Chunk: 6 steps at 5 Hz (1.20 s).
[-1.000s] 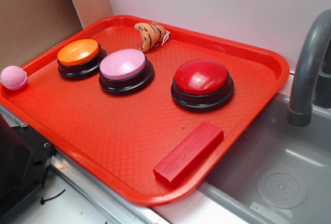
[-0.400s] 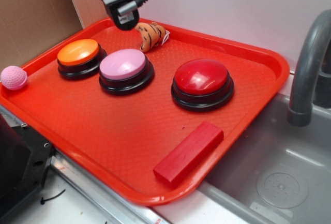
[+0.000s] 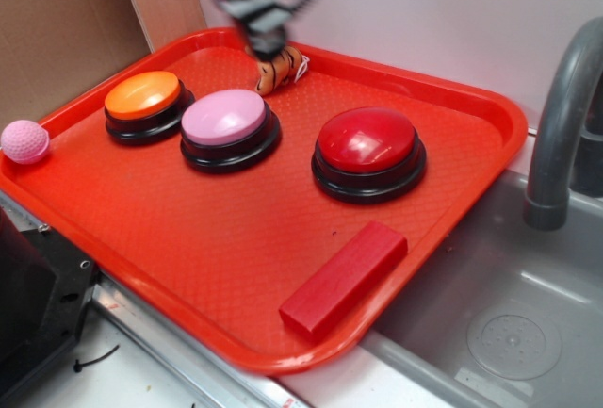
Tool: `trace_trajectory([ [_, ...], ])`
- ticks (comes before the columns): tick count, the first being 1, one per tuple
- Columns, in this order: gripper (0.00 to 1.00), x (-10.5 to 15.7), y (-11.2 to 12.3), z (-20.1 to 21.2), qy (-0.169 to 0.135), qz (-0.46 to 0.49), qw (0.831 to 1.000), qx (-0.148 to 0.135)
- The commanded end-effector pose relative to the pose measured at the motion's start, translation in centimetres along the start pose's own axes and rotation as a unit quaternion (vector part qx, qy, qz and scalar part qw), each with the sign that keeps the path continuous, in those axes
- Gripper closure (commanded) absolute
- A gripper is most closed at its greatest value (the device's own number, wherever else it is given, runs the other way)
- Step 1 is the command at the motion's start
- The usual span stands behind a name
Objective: Push the red button.
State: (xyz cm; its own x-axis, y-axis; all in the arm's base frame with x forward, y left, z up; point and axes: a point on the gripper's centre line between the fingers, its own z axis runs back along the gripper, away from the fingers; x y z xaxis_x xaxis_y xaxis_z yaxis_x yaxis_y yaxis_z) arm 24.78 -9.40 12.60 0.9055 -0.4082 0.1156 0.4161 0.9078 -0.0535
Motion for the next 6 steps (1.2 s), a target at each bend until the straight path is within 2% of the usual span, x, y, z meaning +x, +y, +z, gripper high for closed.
trace_trajectory([
  [1, 0.00, 5.4, -0.4, -2.8, -0.009, 0.006, 1.000, -0.004],
  [2, 0.00, 5.5, -0.5, -4.2, 0.003, 0.019, 1.000, 0.010],
  [3, 0.00, 5.0, -0.3, -5.2, 0.012, 0.007, 0.999, 0.045],
  [5, 0.00, 4.1, -0.1, -7.1, -0.012, 0.011, 1.000, 0.019],
  [6, 0.00, 4.0, -0.6, -7.5, -0.002, 0.014, 1.000, 0.007],
])
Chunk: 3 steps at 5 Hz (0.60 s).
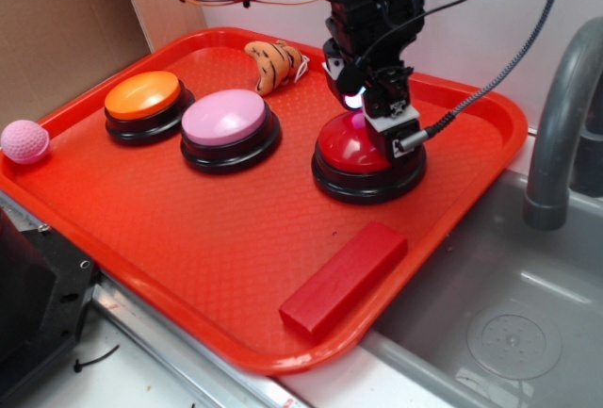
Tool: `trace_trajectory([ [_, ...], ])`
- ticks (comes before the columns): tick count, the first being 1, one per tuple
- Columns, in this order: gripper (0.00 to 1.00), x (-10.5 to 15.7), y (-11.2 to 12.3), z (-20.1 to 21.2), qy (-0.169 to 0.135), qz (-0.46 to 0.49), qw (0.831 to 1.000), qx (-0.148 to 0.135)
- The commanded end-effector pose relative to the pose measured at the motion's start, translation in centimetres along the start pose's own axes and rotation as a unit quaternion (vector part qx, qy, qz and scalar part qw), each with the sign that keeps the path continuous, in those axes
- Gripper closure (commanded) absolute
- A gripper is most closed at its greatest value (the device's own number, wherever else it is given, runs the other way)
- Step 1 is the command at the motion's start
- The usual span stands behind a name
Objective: Push the red button.
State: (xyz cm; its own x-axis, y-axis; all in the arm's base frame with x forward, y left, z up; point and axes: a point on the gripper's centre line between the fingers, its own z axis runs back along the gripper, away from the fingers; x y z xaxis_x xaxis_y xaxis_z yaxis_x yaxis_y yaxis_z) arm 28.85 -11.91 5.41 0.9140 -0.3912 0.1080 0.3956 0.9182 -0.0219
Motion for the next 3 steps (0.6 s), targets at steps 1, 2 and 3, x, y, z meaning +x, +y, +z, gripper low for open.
trace_trajectory([
  [1, 0.00, 0.1, -0.3, 0.7, -0.001, -0.003, 1.000, -0.009],
  [2, 0.00, 0.3, 0.1, 3.0, 0.012, -0.029, 0.999, 0.009],
  [3, 0.00, 0.3, 0.1, 5.5, 0.007, -0.030, 0.999, 0.028],
])
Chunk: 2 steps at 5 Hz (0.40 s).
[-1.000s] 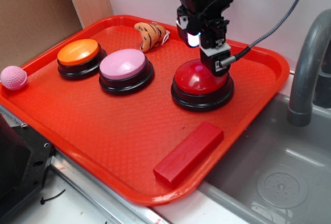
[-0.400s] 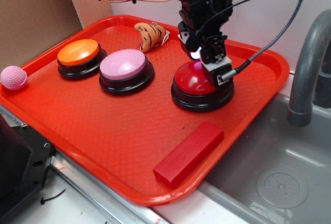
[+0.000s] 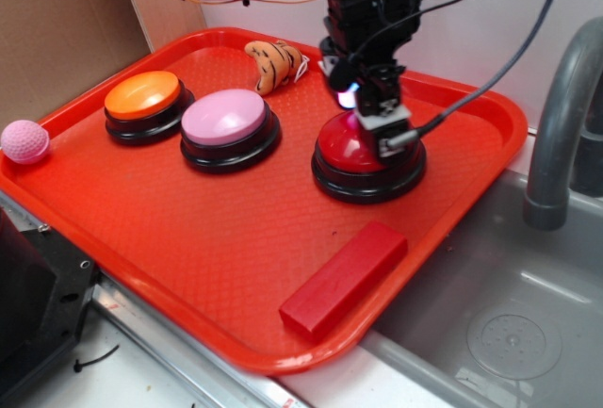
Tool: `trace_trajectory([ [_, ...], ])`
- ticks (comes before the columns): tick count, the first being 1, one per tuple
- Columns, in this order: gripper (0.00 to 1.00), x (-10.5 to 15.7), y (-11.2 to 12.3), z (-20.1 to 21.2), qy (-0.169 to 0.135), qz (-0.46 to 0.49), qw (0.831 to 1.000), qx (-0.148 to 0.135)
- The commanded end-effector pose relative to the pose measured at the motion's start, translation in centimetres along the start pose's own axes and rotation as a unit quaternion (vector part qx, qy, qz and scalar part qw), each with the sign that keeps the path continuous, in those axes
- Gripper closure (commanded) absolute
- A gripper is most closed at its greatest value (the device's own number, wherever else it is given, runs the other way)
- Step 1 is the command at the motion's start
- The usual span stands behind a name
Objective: Push the red button.
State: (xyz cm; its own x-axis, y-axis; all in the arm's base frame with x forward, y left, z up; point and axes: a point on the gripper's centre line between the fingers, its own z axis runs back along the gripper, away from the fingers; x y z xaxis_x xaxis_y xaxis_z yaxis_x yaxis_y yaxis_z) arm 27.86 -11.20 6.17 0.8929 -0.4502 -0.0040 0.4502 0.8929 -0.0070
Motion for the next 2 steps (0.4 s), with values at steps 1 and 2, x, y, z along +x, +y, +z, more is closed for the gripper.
trace_trajectory([
  [1, 0.00, 0.8, 0.0, 5.4, -0.052, 0.000, 0.998, 0.029],
  [2, 0.00, 0.4, -0.2, 6.8, -0.051, 0.007, 0.998, 0.035],
])
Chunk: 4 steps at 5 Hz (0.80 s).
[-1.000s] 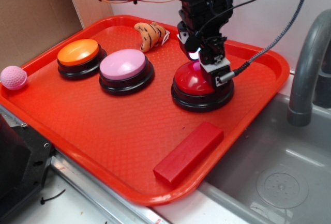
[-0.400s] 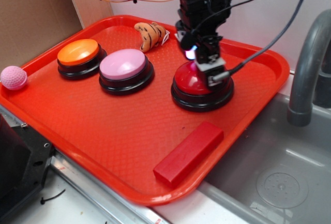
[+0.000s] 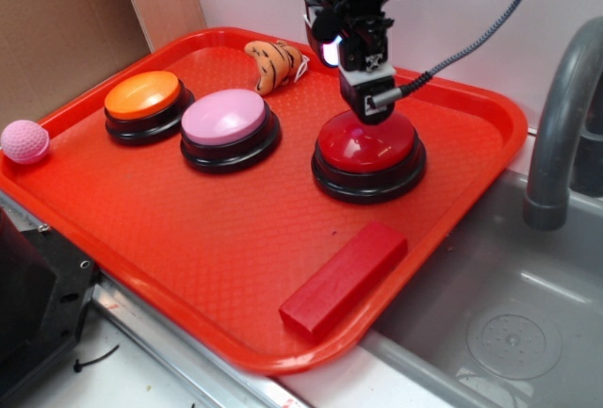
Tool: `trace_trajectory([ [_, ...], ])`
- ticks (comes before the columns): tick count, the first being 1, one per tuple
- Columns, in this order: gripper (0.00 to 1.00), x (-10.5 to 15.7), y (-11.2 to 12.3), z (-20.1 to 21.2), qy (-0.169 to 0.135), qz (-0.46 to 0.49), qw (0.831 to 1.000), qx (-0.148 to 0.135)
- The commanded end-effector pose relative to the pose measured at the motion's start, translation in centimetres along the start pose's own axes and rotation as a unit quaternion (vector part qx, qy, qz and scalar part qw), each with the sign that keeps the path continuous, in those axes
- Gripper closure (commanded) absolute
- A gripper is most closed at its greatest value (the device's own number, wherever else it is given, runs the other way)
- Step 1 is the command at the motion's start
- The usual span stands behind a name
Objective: Push the red button.
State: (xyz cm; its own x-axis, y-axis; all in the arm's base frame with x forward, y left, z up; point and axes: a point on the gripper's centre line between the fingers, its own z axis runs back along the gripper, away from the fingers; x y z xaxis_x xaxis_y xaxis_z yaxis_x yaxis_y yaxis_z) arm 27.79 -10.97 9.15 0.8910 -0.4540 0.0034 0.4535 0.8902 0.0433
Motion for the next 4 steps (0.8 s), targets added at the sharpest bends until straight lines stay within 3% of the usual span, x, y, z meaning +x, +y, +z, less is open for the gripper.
trace_trajectory([
  [1, 0.00, 0.0, -0.3, 5.0, -0.052, 0.007, 0.998, 0.017],
  [4, 0.00, -0.8, -0.5, 7.3, -0.071, 0.016, 0.997, 0.004],
])
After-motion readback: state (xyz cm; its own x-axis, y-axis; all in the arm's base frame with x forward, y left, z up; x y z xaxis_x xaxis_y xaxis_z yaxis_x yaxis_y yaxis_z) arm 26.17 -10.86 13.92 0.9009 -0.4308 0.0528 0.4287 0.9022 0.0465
